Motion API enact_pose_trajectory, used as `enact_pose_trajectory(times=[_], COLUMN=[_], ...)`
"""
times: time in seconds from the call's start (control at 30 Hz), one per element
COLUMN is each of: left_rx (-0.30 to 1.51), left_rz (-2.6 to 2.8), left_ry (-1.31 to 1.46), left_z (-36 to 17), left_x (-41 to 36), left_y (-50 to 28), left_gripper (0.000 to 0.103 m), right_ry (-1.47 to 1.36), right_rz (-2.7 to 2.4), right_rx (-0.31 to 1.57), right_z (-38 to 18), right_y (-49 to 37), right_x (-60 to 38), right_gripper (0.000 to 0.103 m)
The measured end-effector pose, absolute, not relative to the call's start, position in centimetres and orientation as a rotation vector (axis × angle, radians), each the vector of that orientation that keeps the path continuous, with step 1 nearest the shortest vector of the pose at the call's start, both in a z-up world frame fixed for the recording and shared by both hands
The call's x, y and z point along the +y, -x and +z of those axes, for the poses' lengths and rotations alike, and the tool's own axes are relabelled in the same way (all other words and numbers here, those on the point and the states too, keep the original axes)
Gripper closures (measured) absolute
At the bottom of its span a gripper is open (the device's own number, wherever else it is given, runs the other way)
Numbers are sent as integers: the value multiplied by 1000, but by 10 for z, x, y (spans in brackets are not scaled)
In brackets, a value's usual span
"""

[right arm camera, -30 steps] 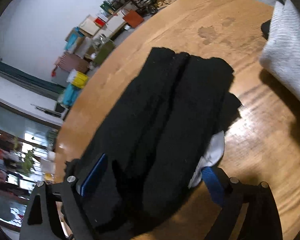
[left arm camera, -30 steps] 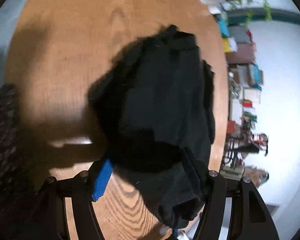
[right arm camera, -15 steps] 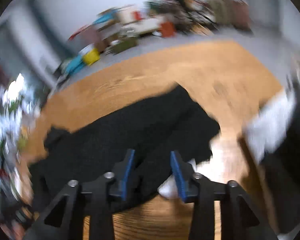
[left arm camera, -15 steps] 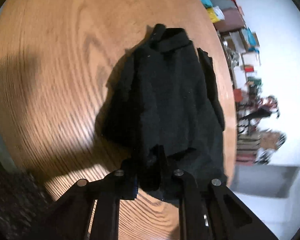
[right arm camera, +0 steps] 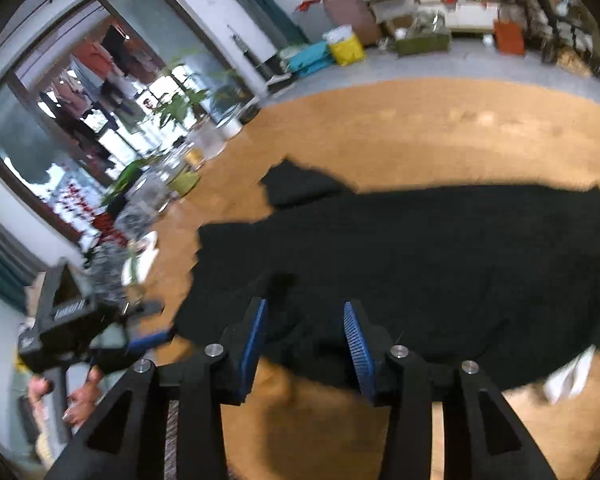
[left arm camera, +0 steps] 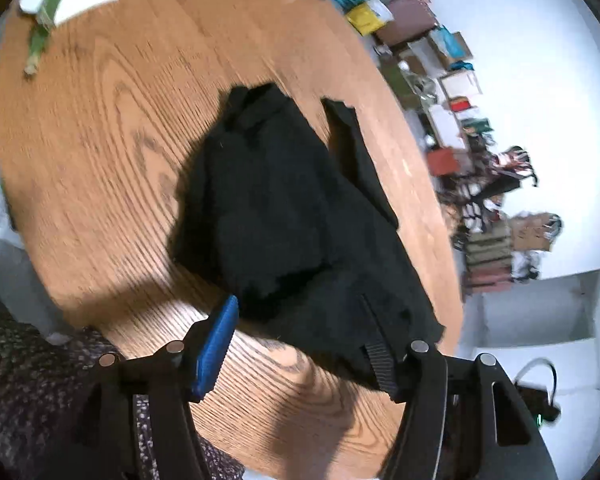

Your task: Fold clothes

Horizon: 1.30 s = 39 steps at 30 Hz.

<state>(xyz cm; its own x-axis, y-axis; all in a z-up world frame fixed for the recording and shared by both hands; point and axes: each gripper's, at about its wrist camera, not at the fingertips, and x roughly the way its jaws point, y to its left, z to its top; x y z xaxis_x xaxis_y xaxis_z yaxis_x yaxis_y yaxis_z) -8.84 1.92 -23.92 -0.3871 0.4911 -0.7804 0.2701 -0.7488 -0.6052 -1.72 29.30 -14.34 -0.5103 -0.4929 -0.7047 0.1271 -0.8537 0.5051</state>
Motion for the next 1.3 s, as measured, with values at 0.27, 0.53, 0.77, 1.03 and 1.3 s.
enact_pose_trajectory(times=[0.27, 0.53, 0.77, 1.03, 1.3], left_rx=[12, 313, 262, 303, 236], left_rz=[2358, 2229, 2137, 2059, 1969], left_ry=[1770, 1888, 1942, 1997, 2079], left_z=[-220, -265, -270, -275, -279], left_x=[98, 139, 121, 105, 89], left_y=[120, 169, 185, 195, 217], left_gripper=[40, 41, 40, 37, 35], right_ry=[-1307, -1212, -1164, -1037, -1205], right_rz=[-2422, -2260, -2096, -2205, -2193], right_rx=[-493, -488, -284, -396, -205], right_z=[-182, -208, -213, -186, -215], right_y=[27, 50, 11, 6, 47], right_x=[264, 249, 231, 264, 232], right_gripper=[49, 44, 59, 54, 54])
